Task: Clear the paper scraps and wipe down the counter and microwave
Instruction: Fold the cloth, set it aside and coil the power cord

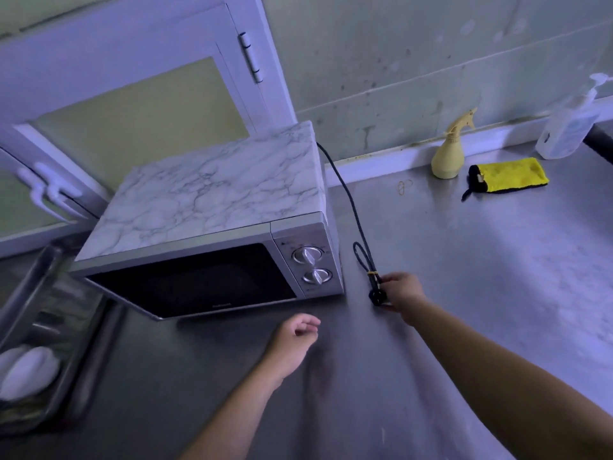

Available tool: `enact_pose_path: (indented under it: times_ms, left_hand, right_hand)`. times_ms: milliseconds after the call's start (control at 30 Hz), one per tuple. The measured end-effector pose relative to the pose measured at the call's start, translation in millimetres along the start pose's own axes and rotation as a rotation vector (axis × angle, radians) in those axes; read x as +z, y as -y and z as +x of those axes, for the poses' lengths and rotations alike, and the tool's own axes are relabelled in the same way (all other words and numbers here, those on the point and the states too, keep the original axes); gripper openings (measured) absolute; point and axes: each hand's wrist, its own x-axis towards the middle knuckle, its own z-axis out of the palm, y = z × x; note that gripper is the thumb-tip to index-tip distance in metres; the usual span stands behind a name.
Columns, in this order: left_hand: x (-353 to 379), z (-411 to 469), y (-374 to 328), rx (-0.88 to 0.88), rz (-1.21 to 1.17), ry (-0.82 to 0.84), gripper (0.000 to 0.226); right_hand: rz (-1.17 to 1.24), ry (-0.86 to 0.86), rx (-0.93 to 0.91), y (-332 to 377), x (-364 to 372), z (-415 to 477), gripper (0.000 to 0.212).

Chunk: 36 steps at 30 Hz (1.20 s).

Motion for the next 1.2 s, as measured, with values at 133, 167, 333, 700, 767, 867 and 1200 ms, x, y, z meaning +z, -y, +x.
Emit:
enact_pose_path:
  times_ms: [133, 167, 333, 700, 767, 867, 1200]
  left_hand:
    - [-11, -3, 25, -0.049, -0.029, -0.029, 0.022]
    - [-13, -5, 31, -0.058, -0.041, -0.033, 0.022]
    - [-26, -11, 56, -0.112, -0.122, -0.051, 0.021]
    - [-153, -13, 53, -0.105, -0.721, -0.591, 0.049]
    - [-198, -8, 44, -0.038, -0.780, -0.688, 0.064]
    - [-263, -1, 30, 0.036, -0.789, -0.740, 0.077]
    - [-326, 33, 35, 0.078, -0.692, -0.602, 0.073]
  right_hand:
    - [-0.259, -0.021, -0.070, -5, 20, 19, 0.033]
    - [-0.286, -0.013, -0.083, -5, 23, 20, 0.035]
    - [-0.257, 0.052, -0.106, -6, 35, 14, 0.017]
    - [0.048, 0.031, -0.513, 55, 41, -90, 0.031]
    - [0.068, 0.102, -0.570, 72, 58, -112, 0.057]
    - [0.091, 0.126, -0.660, 88, 87, -131, 0.078]
    - [-0.148, -0.209, -0.567, 106, 140, -137, 0.127]
